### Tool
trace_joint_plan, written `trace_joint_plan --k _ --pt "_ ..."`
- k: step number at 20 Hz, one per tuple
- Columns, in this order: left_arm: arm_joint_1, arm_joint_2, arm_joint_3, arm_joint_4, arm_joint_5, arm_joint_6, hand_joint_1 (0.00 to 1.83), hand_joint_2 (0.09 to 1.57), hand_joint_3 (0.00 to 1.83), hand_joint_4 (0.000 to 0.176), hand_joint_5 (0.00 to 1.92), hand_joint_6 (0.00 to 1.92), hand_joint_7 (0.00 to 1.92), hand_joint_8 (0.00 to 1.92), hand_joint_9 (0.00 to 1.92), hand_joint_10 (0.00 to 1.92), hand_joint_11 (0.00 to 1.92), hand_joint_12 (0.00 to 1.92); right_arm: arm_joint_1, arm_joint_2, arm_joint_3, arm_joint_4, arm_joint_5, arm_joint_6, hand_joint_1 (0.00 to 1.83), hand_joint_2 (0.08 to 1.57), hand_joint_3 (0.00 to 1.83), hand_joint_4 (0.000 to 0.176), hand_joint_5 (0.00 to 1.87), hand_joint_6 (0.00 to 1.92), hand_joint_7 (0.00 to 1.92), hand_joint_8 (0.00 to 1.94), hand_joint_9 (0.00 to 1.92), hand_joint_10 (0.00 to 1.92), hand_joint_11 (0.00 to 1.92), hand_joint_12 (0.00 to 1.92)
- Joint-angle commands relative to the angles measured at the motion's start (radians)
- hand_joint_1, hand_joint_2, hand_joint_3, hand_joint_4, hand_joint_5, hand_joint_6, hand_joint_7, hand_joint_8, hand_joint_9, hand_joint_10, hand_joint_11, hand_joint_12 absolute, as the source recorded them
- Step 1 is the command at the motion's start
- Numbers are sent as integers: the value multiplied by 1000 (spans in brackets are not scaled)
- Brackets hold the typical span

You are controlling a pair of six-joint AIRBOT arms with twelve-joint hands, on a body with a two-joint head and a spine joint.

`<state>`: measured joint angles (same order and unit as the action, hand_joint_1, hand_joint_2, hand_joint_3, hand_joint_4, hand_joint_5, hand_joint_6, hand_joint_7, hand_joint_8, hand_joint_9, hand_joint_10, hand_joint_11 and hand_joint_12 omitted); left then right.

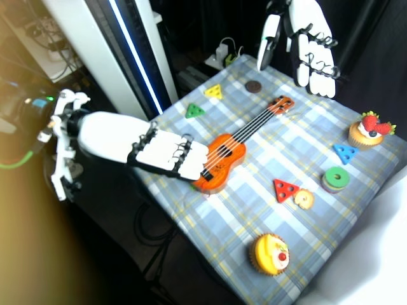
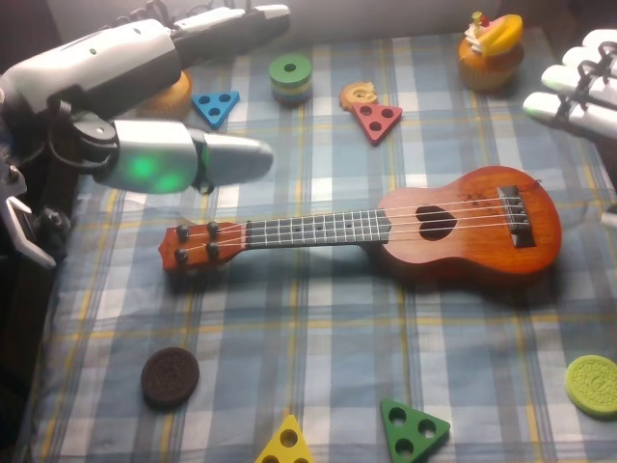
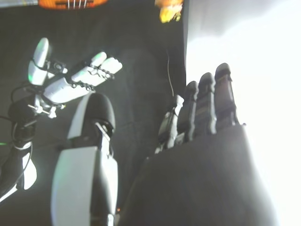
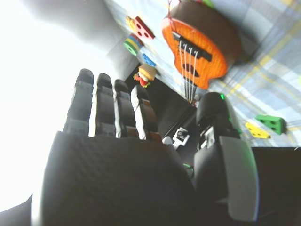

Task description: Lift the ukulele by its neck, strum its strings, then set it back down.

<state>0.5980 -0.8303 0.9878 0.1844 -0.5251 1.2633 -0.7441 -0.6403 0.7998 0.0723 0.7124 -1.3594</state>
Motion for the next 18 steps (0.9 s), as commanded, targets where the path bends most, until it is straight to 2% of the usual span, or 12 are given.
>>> trace_joint_plan --k 1,3,4,6,8,10,12,13,15,16,17,18 --pt "-23 2 4 -15 -121 -4 541 1234 6 0 47 2 76 1 14 127 0 840 14 6 5 9 134 -4 367 1377 23 0 0 0 0 0 0 0 32 16" --pt "-33 -8 8 -3 -103 -4 510 1238 1 0 28 1 22 3 0 13 0 508 14 4 7 10 138 -4 300 1396 0 0 0 0 0 0 0 0 0 304" --pt "-36 -11 10 1 -96 -4 488 1217 0 8 25 1 22 1 4 4 0 520 14 3 7 11 140 -4 312 1384 0 0 0 0 0 0 0 0 0 365" --pt "-41 -17 14 11 -64 -4 526 1177 0 33 9 2 14 5 0 0 0 286 14 3 10 17 148 -4 300 1379 0 0 0 0 11 1 19 5 0 595" --pt "-36 -20 17 13 -25 -7 555 1150 0 39 2 0 51 6 64 17 0 572 14 2 11 20 152 -4 350 1372 0 0 0 0 14 4 34 9 0 699" --pt "-11 -25 22 13 -3 -22 571 1164 0 45 3 1 24 6 31 7 0 564 14 0 13 21 148 -4 311 1372 0 0 0 0 0 0 16 7 0 676" --pt "11 -41 30 13 26 -36 641 1123 0 53 55 7 82 6 68 15 0 839 14 -5 14 26 148 -4 355 1375 1 0 0 0 0 0 23 7 0 733" --pt "17 -58 38 14 52 -36 676 1087 0 51 79 8 121 10 106 27 0 1009 14 -6 15 31 148 -4 355 1369 0 0 0 0 0 0 18 4 0 693" --pt "37 -88 55 13 81 -36 751 1016 0 42 140 15 204 19 194 75 0 1323 14 -5 13 32 148 -2 467 1361 0 0 0 0 24 3 69 23 0 965" --pt "53 -102 64 1 88 -36 783 988 0 37 165 14 230 17 222 106 0 1384 14 -5 13 32 148 -1 346 1357 0 0 0 0 7 0 57 16 0 933" --pt "61 -108 69 -7 90 -36 814 967 0 28 204 11 265 10 180 278 0 1451 14 -5 13 32 148 3 336 1363 1 0 0 0 1 0 33 5 0 813" --pt "67 -117 75 -15 97 -33 806 953 0 43 226 5 283 6 119 478 0 1508 14 -5 13 32 148 7 369 1368 1 0 0 0 0 0 25 2 0 740"
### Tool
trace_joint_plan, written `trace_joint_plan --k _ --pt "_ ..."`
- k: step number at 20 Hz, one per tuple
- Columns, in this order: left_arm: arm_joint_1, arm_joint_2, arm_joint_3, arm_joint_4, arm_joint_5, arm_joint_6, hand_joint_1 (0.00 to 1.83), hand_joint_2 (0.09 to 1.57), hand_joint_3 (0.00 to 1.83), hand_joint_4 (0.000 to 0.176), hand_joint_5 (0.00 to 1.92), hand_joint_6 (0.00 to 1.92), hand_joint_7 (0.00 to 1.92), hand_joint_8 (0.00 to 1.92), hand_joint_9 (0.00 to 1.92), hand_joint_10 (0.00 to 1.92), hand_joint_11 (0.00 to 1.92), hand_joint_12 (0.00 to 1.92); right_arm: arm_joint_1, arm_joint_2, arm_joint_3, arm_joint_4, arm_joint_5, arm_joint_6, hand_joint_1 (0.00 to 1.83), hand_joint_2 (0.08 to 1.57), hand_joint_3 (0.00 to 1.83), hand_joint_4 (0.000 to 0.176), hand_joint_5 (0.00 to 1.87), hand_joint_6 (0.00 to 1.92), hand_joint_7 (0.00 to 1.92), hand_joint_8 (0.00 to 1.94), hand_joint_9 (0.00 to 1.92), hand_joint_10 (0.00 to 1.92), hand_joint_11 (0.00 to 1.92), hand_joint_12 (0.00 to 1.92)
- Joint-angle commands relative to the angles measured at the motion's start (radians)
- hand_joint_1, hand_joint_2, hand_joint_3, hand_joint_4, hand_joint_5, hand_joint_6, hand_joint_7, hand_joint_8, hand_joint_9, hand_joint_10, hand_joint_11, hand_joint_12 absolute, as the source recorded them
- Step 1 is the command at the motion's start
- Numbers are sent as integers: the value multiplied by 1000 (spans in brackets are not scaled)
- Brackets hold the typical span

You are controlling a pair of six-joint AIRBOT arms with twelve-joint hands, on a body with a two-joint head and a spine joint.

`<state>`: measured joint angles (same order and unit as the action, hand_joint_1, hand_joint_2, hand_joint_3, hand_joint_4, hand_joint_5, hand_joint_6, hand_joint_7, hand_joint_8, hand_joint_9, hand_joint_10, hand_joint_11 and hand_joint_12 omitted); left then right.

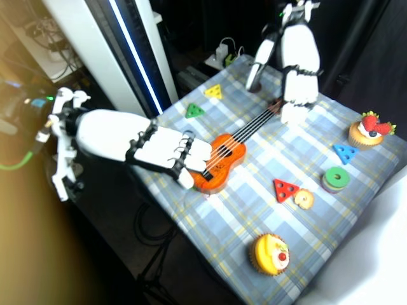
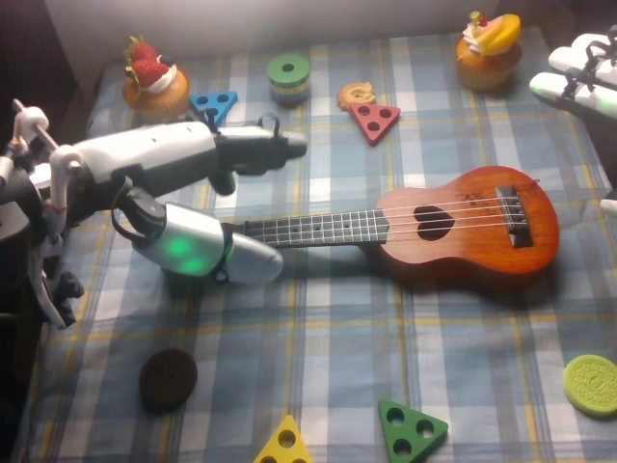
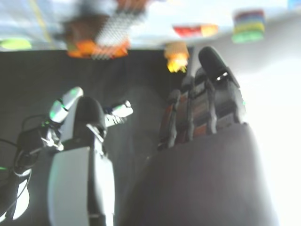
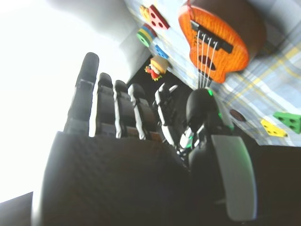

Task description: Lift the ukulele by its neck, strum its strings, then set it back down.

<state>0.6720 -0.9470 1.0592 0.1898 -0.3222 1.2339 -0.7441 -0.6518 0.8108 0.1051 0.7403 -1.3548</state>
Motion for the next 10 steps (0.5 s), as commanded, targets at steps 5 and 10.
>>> trace_joint_plan --k 5,10 --pt "12 -44 13 -97 -67 117 913 961 4 27 352 40 331 21 2 856 0 1556 14 7 2 -1 121 7 291 1355 0 17 0 0 0 0 5 1 0 558" --pt "47 -101 30 -303 -43 370 922 1051 0 51 215 585 257 495 0 1111 0 1792 14 7 1 -1 122 10 386 1368 6 32 0 0 4 0 10 2 0 111"
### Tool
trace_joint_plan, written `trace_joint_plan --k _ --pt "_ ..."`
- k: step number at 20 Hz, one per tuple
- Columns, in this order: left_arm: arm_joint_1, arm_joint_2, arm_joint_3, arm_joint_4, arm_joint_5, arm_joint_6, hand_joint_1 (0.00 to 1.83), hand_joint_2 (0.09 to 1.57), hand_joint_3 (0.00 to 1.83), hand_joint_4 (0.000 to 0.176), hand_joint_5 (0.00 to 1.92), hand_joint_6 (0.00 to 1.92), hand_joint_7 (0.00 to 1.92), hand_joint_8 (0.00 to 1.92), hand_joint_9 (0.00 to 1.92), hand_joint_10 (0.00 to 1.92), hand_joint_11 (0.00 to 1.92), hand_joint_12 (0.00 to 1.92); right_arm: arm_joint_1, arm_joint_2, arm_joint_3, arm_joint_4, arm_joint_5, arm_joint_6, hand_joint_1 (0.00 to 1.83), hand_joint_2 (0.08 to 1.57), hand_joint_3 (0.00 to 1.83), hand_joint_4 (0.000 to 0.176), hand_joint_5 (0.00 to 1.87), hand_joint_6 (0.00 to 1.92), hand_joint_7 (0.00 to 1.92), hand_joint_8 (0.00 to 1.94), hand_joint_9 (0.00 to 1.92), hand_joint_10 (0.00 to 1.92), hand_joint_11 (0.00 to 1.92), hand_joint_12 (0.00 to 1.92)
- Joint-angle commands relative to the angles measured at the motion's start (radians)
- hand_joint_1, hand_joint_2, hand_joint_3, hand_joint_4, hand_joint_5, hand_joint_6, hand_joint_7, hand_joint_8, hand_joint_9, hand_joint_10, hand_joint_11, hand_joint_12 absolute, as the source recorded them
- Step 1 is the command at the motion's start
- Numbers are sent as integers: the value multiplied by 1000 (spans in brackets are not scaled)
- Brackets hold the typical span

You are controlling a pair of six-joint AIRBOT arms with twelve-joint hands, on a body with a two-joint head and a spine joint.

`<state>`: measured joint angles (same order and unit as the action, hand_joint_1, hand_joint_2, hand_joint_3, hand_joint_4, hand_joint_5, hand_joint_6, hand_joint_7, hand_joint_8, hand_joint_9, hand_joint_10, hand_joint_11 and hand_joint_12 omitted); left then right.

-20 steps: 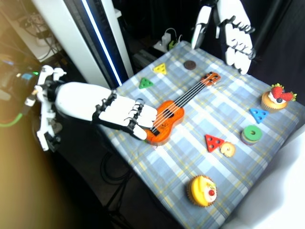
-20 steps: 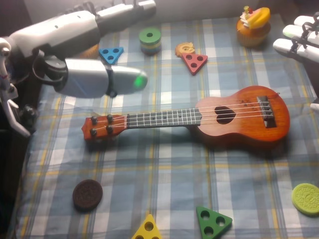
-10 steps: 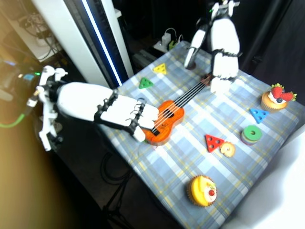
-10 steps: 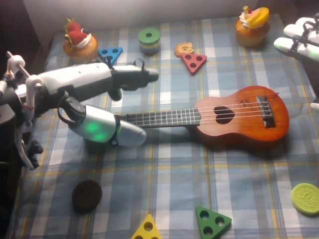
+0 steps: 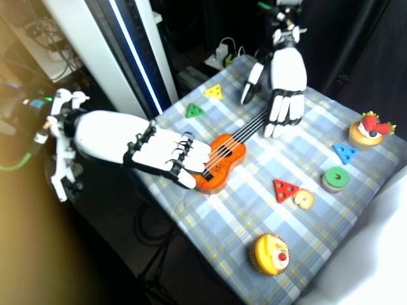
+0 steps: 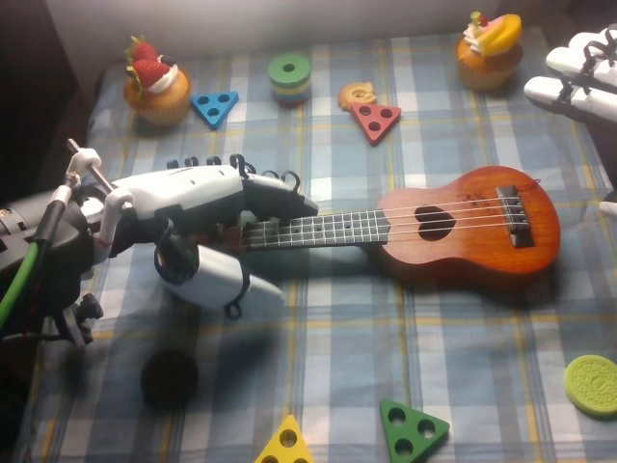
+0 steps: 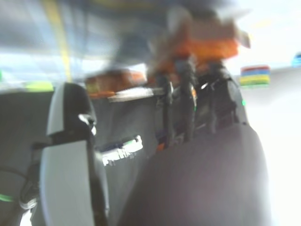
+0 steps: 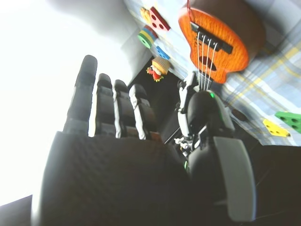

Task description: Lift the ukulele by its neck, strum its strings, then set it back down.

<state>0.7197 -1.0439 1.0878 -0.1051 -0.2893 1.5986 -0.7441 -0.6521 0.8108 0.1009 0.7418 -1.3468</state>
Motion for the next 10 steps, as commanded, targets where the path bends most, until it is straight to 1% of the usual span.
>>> trace_joint_plan --k 1,2,3,4,5,6,7,8,9,10 --pt "1 -10 6 -16 -76 9 936 1076 2 41 173 780 208 757 27 1192 0 1839 14 8 0 3 121 3 294 1383 12 37 0 0 0 0 1 0 0 21" --pt "2 -17 13 -33 -76 19 964 1078 1 20 181 868 192 913 66 1219 0 1905 14 9 0 3 121 4 252 1382 9 30 0 0 0 0 0 0 0 3" --pt "3 -24 17 -49 -76 35 969 1124 6 5 136 1023 138 1027 44 1267 0 1918 14 9 0 3 122 6 244 1377 6 20 0 0 0 0 0 0 0 0" --pt "4 -30 18 -70 -75 67 1011 1115 0 0 170 1092 192 1051 122 1269 0 1920 14 9 0 3 123 7 221 1373 4 20 0 0 0 0 0 0 0 0" --pt "4 -35 20 -89 -74 95 978 1185 12 0 156 1246 174 1143 115 1341 0 1921 14 9 0 3 124 7 220 1374 4 13 0 0 0 0 0 0 0 0" --pt "4 -41 24 -101 -72 105 925 1300 10 0 491 1526 241 1264 194 1463 0 1921 14 9 0 3 124 7 216 1363 0 30 0 0 0 0 0 0 0 0" --pt "4 -45 29 -104 -70 105 979 1309 2 0 590 1544 261 1461 228 1631 42 1921 14 9 0 3 125 7 271 1369 1 28 0 0 0 0 0 0 0 0" --pt "4 -50 34 -105 -67 105 987 1310 1 0 611 1551 264 1586 250 1737 116 1921 14 10 0 3 128 8 307 1374 2 33 0 0 0 0 0 0 0 0" --pt "4 -57 41 -106 -60 105 971 1319 2 0 601 1572 250 1698 248 1801 144 1921 14 11 0 3 130 9 371 1397 10 0 0 0 0 0 0 0 0 0" --pt "4 -61 45 -106 -56 105 957 1334 3 0 578 1605 243 1742 263 1864 212 1921 14 11 0 3 131 10 388 1409 15 16 0 0 0 0 0 0 0 0"
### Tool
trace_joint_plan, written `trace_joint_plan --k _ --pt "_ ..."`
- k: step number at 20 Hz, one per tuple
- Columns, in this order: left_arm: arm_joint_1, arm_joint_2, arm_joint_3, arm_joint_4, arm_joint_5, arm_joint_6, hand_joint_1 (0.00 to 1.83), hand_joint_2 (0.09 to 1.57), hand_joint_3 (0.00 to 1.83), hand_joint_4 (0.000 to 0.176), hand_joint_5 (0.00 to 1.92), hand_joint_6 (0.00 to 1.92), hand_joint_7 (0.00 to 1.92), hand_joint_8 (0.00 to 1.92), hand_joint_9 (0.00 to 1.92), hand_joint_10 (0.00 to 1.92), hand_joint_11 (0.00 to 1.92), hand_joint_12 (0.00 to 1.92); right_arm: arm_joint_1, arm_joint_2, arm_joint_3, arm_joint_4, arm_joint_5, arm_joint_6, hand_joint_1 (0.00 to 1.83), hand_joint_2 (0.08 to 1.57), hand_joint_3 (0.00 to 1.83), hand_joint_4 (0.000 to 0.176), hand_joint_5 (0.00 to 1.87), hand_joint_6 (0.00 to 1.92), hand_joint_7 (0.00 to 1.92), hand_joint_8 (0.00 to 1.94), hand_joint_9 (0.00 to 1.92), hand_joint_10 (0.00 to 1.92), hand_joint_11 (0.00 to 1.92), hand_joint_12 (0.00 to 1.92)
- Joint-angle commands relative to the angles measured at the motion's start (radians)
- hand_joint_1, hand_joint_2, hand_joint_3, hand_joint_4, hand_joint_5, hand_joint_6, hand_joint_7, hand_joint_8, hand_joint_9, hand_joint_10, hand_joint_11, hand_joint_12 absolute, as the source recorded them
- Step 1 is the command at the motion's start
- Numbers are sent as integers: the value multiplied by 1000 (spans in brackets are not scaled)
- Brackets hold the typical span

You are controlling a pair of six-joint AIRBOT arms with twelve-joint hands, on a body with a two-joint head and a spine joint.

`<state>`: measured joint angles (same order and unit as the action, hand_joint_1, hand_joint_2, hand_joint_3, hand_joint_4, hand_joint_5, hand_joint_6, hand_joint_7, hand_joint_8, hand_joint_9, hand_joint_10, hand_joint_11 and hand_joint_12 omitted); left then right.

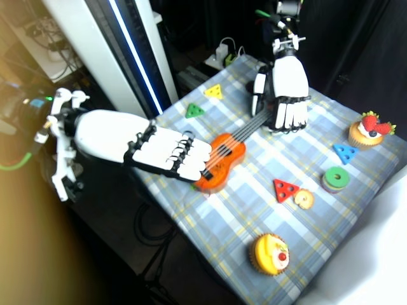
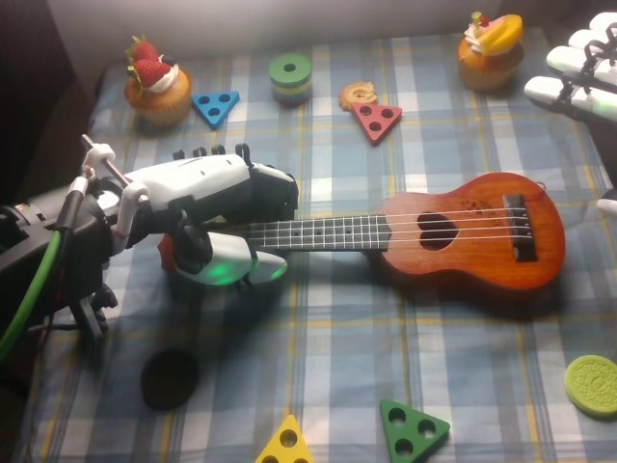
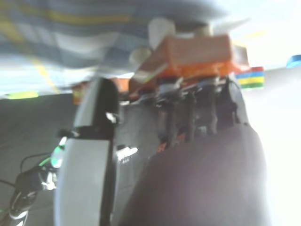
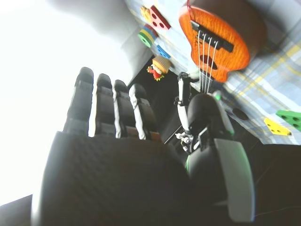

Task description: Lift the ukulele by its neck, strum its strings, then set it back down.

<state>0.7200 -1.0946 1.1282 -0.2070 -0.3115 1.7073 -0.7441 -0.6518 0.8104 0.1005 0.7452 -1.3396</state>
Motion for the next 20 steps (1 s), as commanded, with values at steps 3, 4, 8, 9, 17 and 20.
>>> trace_joint_plan --k 3,4,8,9,17,20 --pt "4 -13 5 -4 -31 -2 998 1412 0 26 465 1745 492 1799 336 1919 327 1921 14 13 1 4 132 5 408 1406 10 7 0 0 0 0 0 0 0 0" --pt "2 -8 1 -5 -36 -2 1028 1395 0 19 498 1691 539 1784 463 1921 493 1921 14 14 1 4 132 6 420 1410 11 6 0 0 0 0 0 0 0 0" --pt "-8 49 -47 -5 -91 -1 1349 1145 0 0 703 1921 909 1921 1107 1921 1227 1921 14 16 0 4 133 8 269 1406 5 0 0 0 0 0 0 0 0 0" --pt "-14 64 -59 -1 -101 -2 1355 1137 0 0 750 1921 995 1921 1189 1921 1337 1921 14 16 0 4 135 9 248 1401 3 0 7 3 0 0 0 0 0 0" --pt "-62 93 -57 57 -127 -89 1420 1156 0 0 934 1921 1133 1921 1314 1921 1431 1921 -1 49 -17 -18 192 48 258 1378 0 0 0 0 0 0 0 0 0 0" --pt "-93 93 -40 69 -117 -115 1441 1157 0 0 948 1921 1155 1921 1324 1921 1436 1921 -3 53 -24 -41 199 56 380 1378 0 24 0 0 0 0 0 0 0 0"
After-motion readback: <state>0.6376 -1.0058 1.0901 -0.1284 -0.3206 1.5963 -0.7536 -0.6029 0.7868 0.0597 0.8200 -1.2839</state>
